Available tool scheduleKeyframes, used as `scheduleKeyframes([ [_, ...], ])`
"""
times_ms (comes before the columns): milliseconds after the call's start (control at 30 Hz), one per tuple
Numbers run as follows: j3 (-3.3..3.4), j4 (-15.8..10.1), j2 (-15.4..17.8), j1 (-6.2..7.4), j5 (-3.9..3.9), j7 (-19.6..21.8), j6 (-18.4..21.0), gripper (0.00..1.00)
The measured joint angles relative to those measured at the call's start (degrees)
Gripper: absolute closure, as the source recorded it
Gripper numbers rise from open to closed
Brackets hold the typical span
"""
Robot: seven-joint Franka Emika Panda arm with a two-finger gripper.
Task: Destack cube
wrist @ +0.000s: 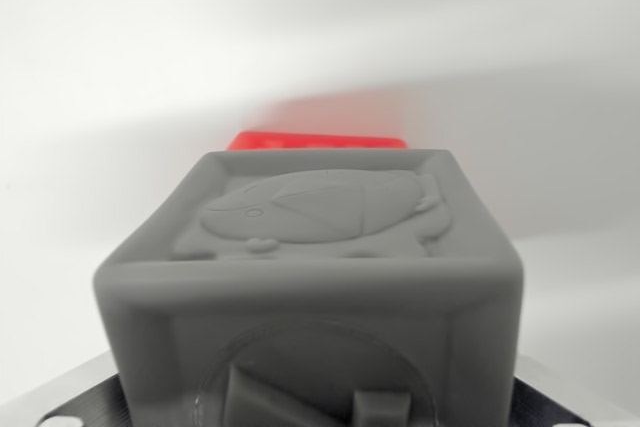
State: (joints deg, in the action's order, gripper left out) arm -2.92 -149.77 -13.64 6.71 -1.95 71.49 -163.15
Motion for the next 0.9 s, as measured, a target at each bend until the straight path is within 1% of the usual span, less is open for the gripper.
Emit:
scheduleKeyframes([
  [333, 0.00, 0.0, 0.1, 0.00, 0.00, 0.0, 0.0, 1.00],
  [500, 0.00, -0.1, 0.6, 0.00, 0.03, 0.0, 0.5, 1.00],
  [900, -0.11, -0.4, 3.8, 0.00, 0.41, -0.3, 3.2, 1.00],
])
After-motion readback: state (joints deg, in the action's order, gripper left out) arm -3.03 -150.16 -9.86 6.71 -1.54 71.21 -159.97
